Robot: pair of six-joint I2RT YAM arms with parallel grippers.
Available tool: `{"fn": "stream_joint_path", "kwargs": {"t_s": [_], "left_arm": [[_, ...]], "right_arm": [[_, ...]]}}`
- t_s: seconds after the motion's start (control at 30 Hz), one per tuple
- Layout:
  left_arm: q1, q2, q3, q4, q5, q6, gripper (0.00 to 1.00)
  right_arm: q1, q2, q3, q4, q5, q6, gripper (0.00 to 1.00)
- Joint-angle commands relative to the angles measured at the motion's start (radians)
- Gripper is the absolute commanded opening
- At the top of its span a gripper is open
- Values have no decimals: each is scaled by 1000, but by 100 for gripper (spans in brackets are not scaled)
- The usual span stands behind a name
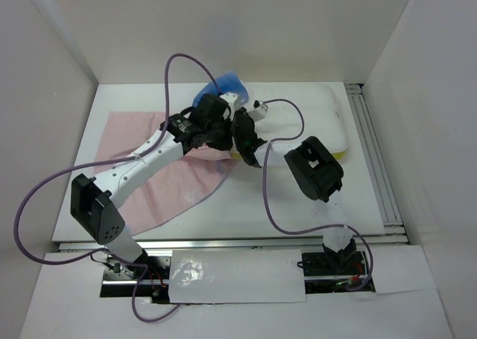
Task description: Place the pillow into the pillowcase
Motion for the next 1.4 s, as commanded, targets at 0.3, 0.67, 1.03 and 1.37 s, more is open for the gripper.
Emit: {"fn": "stream_joint_path", "kwargs": {"t_s": [0.3, 0.67, 1.03, 1.37], "left_arm": [[140, -13, 91, -28, -65, -65, 90], [191, 112, 105, 1, -147, 76, 99], [191, 350, 231, 23, -62, 228, 99], [191, 514, 336, 33, -36, 174, 0]], "right_arm": [[-6, -377, -529, 313, -347, -105, 48], [-113, -650, -503, -240, -216, -465, 94], [-441, -206, 122, -574, -769, -1036, 100], [-421, 81, 190, -696, -580, -846, 87]]}}
